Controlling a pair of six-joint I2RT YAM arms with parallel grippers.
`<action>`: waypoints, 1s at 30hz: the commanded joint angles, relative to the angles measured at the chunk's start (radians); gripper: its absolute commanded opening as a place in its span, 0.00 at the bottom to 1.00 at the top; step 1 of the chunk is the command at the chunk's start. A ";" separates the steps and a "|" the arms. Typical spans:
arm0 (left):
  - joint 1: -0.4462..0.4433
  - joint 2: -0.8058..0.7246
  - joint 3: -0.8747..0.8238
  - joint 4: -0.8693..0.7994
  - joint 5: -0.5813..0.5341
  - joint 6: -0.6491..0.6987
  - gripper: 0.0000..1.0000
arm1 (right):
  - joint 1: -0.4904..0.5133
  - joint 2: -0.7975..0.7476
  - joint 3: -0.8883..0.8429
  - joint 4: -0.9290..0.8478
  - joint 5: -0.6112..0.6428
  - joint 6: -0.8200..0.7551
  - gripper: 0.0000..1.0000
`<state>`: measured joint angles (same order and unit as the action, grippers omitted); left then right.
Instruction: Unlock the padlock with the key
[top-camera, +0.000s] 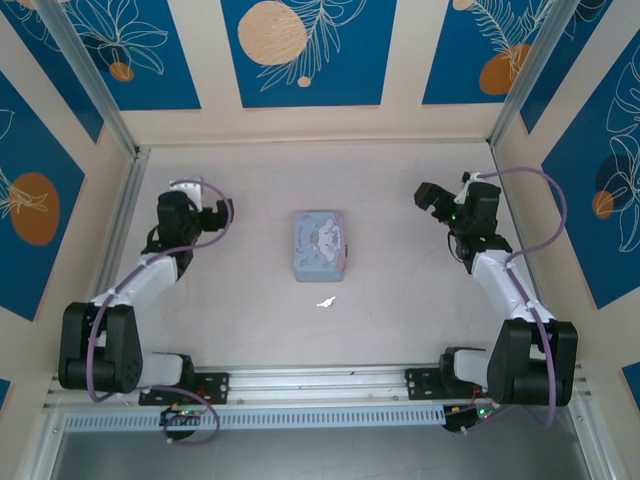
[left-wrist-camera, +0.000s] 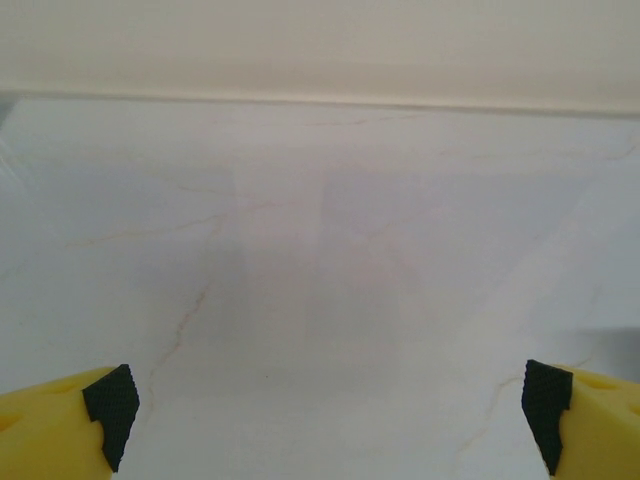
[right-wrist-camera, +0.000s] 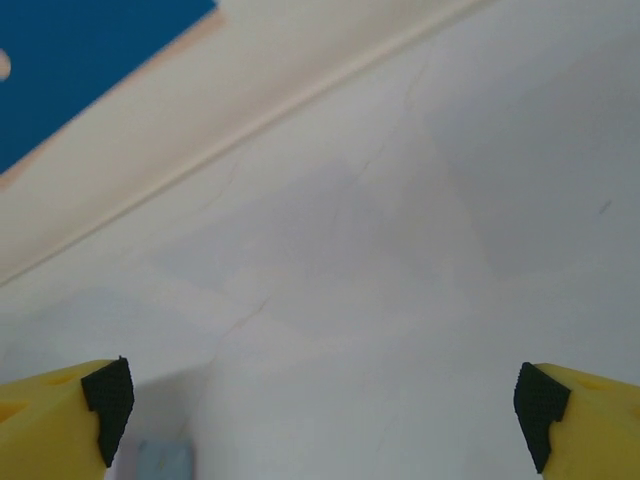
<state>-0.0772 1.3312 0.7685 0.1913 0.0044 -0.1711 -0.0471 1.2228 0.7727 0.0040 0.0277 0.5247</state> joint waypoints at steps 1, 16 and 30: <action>-0.022 0.026 0.148 -0.329 0.073 -0.248 1.00 | 0.054 0.019 0.033 -0.237 -0.223 0.059 0.97; -0.350 0.411 0.487 -0.500 0.205 -0.484 1.00 | 0.481 -0.016 -0.117 -0.232 -0.172 0.202 0.93; -0.476 0.720 0.898 -0.492 0.313 -0.566 1.00 | 0.604 0.150 -0.042 -0.165 -0.123 0.260 0.93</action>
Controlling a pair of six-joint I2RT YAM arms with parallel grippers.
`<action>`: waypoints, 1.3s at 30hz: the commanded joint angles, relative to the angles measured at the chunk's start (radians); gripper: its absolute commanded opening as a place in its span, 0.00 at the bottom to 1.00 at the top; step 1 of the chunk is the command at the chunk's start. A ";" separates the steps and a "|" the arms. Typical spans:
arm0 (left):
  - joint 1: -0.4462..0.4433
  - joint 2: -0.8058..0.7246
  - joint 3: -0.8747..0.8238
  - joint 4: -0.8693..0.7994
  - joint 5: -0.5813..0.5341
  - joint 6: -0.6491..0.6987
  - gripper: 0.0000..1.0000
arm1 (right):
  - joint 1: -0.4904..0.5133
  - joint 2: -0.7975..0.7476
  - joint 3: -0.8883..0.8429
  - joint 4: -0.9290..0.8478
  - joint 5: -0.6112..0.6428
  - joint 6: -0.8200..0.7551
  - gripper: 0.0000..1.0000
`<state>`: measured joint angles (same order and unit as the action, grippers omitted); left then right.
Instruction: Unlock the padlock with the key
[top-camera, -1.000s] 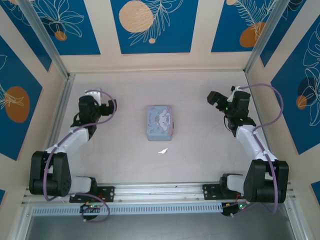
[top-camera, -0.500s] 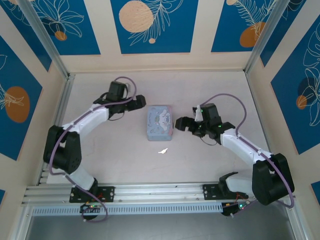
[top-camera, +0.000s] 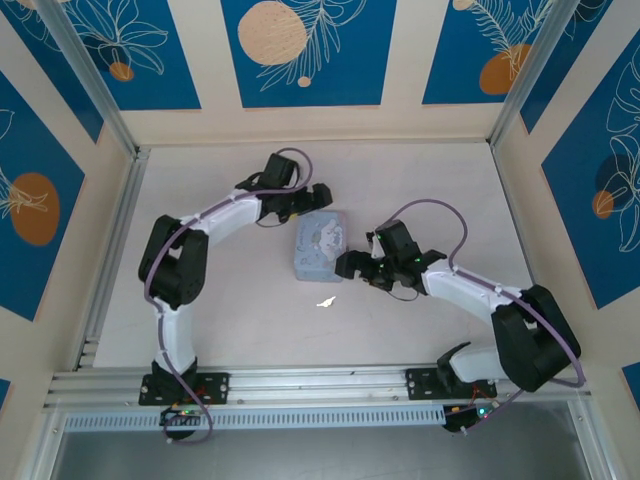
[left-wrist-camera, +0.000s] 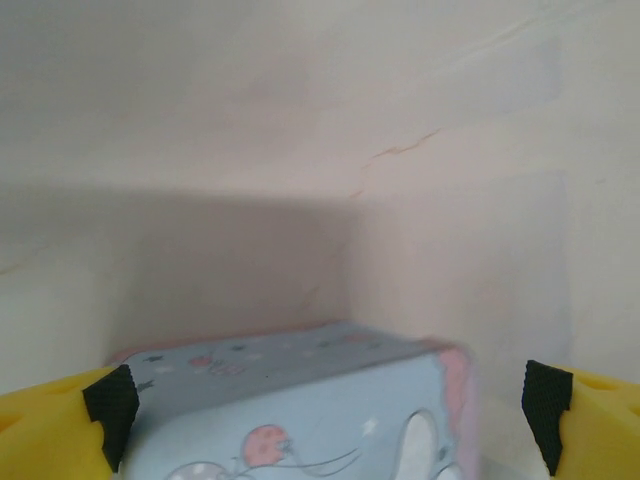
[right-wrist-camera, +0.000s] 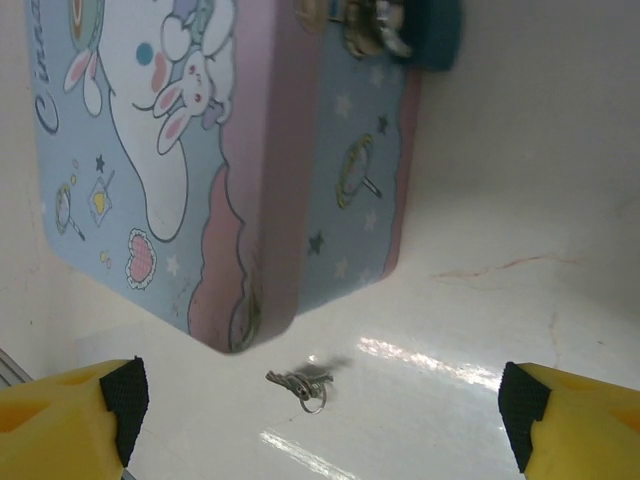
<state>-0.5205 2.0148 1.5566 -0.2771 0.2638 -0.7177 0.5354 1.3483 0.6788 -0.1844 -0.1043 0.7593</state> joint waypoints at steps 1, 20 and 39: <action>-0.034 0.053 0.150 -0.045 0.053 -0.014 1.00 | 0.031 0.040 0.069 0.025 0.013 0.028 0.92; 0.229 -0.298 -0.083 -0.151 -0.025 0.025 1.00 | 0.089 0.262 0.382 0.131 -0.163 0.050 0.90; 0.216 -0.684 -0.602 -0.098 0.034 -0.090 1.00 | -0.184 0.680 0.900 -0.136 -0.221 -0.073 0.89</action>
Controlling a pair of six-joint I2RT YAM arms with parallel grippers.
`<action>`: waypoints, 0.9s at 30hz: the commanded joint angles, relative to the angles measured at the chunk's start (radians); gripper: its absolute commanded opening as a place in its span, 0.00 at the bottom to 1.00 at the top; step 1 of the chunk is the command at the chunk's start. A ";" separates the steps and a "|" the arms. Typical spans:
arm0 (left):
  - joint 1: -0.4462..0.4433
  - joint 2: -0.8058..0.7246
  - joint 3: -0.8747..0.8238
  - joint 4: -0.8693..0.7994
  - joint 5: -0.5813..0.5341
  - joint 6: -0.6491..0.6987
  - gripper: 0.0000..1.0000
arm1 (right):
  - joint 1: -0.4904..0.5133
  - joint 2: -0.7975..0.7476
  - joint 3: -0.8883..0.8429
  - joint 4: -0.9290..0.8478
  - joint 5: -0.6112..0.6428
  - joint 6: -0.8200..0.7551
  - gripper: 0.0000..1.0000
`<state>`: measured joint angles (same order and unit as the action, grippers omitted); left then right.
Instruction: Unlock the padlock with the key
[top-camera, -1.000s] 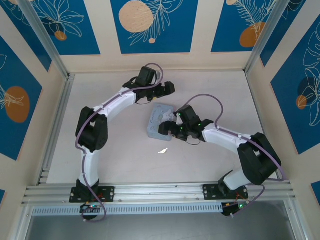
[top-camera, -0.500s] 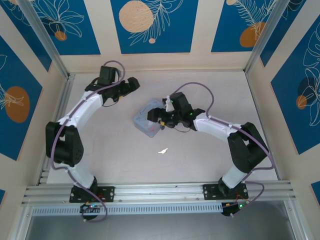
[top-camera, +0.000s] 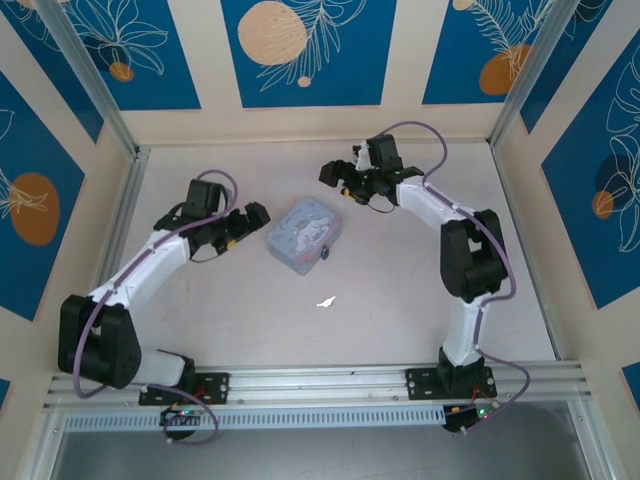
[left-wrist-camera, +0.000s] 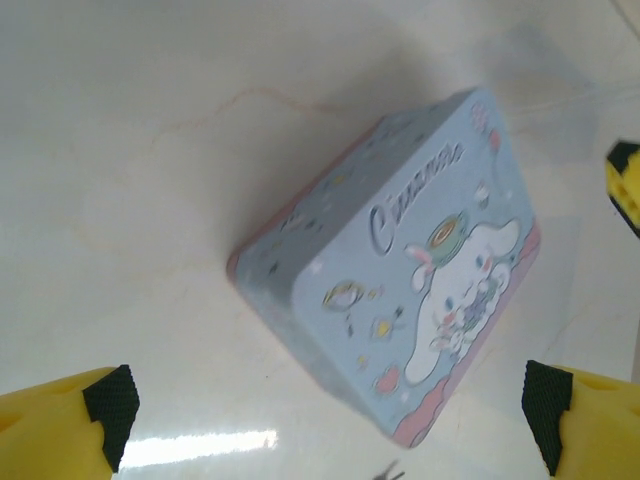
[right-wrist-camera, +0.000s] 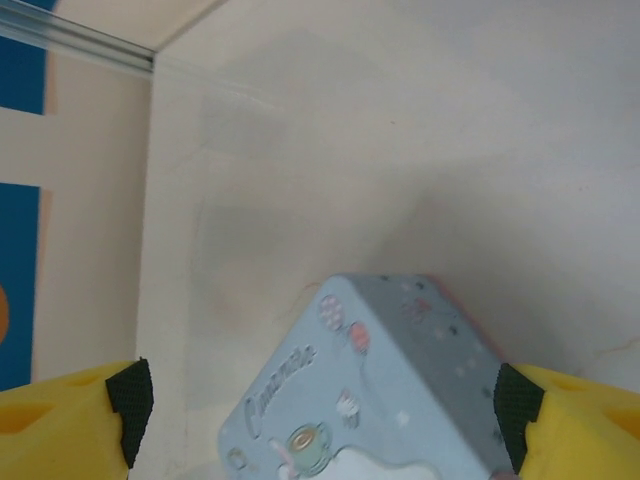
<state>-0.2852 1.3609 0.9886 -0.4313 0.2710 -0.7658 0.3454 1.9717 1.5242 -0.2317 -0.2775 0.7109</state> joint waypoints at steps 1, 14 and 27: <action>-0.029 -0.022 -0.043 0.067 0.031 -0.048 1.00 | 0.008 0.077 0.066 -0.090 -0.058 -0.023 0.88; -0.143 0.217 0.041 0.163 0.034 -0.066 1.00 | 0.014 0.006 -0.137 0.064 -0.171 0.034 0.86; -0.150 0.406 0.241 0.151 0.060 -0.019 1.00 | 0.012 -0.180 -0.412 0.212 -0.201 0.098 0.85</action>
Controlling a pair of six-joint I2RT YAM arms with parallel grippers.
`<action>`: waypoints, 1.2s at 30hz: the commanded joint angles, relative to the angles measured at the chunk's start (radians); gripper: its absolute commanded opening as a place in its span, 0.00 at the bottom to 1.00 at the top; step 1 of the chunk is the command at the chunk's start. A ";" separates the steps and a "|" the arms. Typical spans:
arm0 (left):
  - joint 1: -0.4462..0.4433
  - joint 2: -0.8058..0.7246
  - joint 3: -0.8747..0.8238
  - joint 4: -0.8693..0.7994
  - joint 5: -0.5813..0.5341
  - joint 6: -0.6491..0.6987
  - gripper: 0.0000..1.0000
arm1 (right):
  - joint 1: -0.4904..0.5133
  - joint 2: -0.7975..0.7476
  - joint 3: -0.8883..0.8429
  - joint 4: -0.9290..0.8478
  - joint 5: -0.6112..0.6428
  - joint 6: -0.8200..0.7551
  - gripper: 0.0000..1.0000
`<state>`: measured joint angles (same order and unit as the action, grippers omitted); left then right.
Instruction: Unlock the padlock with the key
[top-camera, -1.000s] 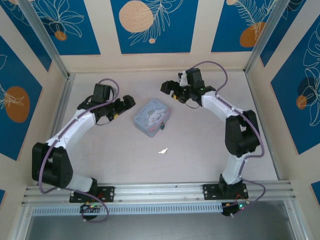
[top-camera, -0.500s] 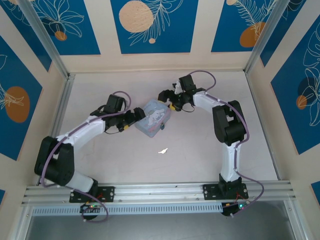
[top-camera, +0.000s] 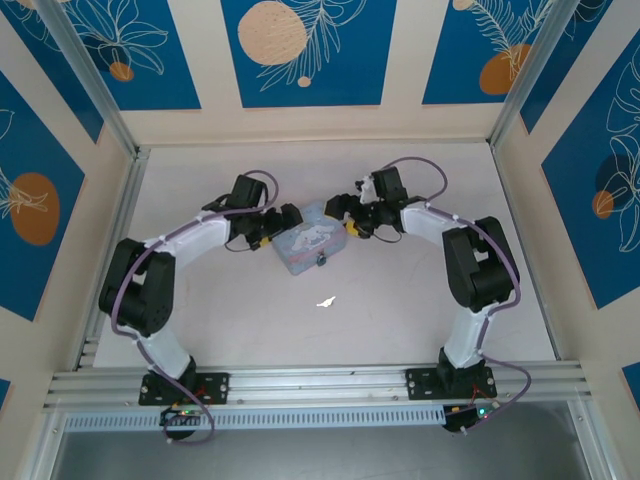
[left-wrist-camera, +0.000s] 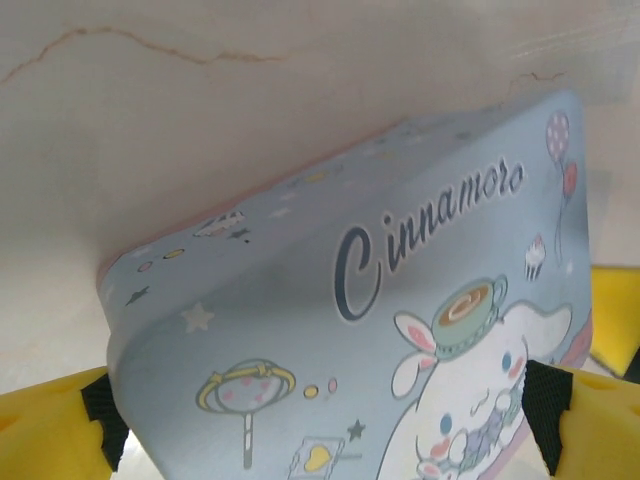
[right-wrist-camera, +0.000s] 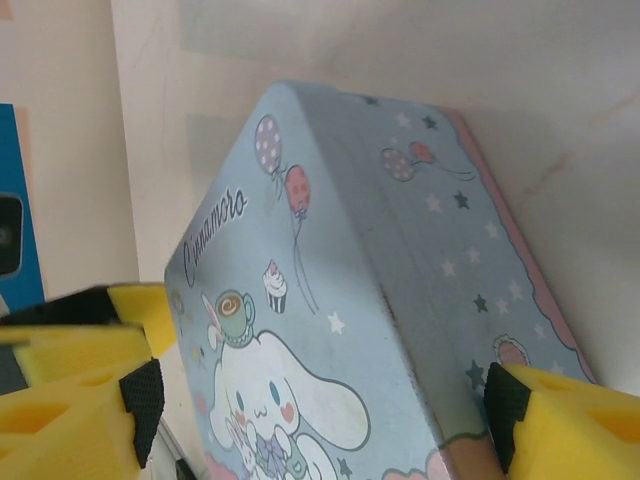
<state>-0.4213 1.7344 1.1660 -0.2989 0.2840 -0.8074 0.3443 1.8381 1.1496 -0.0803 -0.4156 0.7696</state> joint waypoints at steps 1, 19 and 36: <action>-0.017 0.048 0.079 0.018 0.052 0.024 1.00 | 0.013 -0.057 -0.060 0.074 -0.061 0.047 0.85; -0.046 0.299 0.368 -0.130 0.116 0.077 1.00 | -0.024 -0.130 -0.196 0.038 0.026 0.042 0.89; -0.039 0.029 0.237 -0.184 0.031 0.208 1.00 | -0.013 -0.314 -0.213 -0.151 0.154 -0.035 0.90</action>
<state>-0.4549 1.8381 1.4376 -0.5030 0.3435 -0.6529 0.3172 1.6005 0.9783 -0.1944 -0.2951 0.7467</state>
